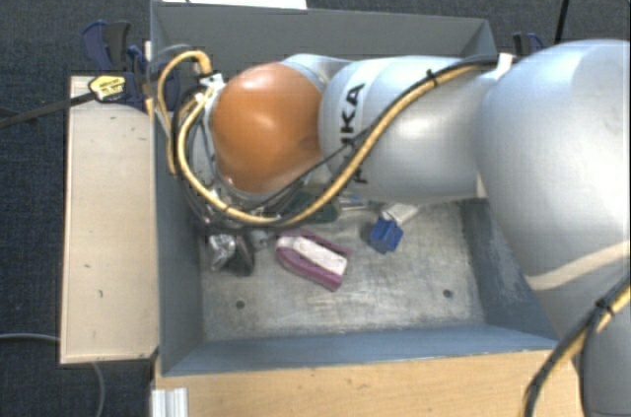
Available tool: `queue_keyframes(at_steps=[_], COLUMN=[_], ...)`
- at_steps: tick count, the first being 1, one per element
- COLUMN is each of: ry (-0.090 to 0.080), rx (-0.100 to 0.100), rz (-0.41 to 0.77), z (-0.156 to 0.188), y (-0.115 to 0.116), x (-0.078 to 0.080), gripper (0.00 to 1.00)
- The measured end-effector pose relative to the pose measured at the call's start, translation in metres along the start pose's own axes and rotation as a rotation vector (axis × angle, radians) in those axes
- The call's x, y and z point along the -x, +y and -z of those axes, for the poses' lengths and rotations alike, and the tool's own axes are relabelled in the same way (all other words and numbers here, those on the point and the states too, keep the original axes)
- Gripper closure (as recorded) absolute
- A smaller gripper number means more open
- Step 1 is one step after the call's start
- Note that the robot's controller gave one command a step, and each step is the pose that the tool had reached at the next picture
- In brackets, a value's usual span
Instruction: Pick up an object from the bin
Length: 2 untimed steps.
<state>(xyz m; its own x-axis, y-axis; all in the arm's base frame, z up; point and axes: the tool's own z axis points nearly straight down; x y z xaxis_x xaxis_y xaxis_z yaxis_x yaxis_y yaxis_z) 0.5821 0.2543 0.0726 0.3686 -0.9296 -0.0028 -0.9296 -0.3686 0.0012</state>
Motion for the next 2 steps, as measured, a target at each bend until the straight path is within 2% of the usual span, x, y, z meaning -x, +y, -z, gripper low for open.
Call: queue_keyframes(at_steps=[1, 2], ry=[0.000, 0.000], rx=[-0.011, -0.006], rz=[-0.012, -0.026], z=[0.100, 0.126], y=[-0.002, -0.002], x=[0.001, 0.002], gripper=[1.00, 1.00])
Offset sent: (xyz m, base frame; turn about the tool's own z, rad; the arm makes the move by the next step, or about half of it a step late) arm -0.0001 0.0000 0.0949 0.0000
